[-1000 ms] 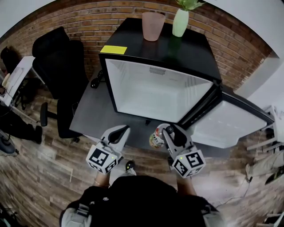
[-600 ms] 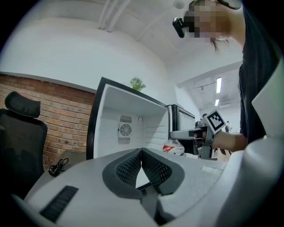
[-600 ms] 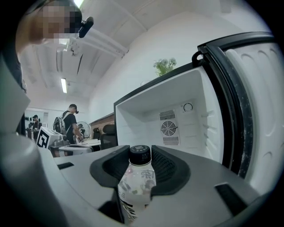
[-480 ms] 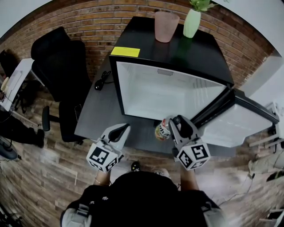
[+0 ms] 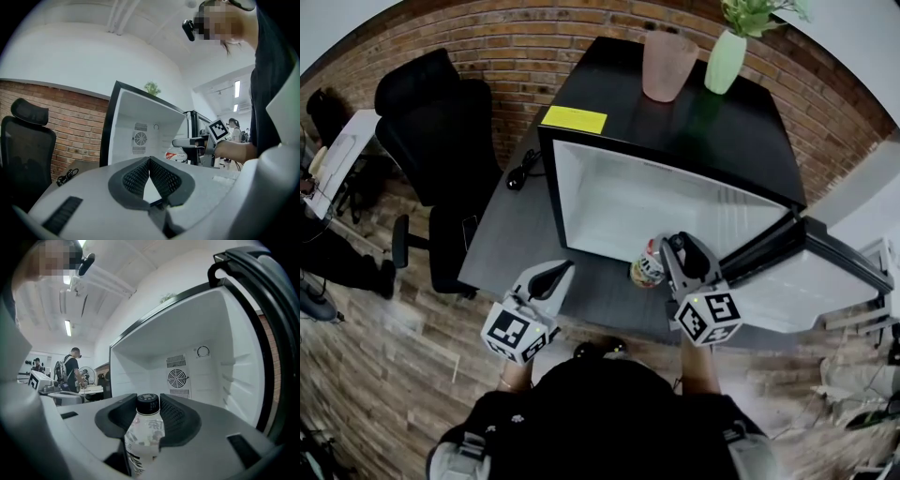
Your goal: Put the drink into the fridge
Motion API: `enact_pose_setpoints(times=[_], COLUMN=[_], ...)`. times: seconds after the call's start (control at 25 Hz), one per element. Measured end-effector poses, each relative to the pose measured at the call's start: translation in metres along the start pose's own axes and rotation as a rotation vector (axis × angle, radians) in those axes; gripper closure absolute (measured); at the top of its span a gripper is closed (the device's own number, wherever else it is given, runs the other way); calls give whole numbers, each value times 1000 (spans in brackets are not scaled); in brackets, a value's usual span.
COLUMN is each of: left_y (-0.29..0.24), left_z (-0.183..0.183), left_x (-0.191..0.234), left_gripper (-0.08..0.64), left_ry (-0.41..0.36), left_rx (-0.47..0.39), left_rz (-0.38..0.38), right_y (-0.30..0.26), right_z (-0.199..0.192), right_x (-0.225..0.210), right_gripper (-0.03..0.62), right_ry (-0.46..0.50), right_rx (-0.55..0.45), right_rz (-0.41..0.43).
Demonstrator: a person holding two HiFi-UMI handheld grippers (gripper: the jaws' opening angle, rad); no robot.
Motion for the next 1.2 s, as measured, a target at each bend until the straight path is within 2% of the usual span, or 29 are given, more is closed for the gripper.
enact_pose_setpoints(times=[0.24, 0.76, 1.2], left_y=[-5, -1, 13], left_z=[4, 5, 5], left_x=[11, 28, 34], left_gripper=[557, 557, 557], left_ry=[16, 15, 33], left_rx=[-23, -5, -12], left_rz=[56, 166, 241], right_y=[-29, -86, -105], right_z=[-1, -7, -13], right_x=[-18, -48, -59], right_gripper=[443, 443, 443], right_ry=[23, 60, 81], right_rx=[6, 46, 64], right_rz=[13, 31, 28])
Point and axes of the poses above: the fingertips, and each gripper's own axes: y backward along the fingers, x to its left, z out of its top, the point moved 3 cm from there along y, backward along the fingers, and after that the axes turned 5 degrees about -z, right-handed, at the moved point
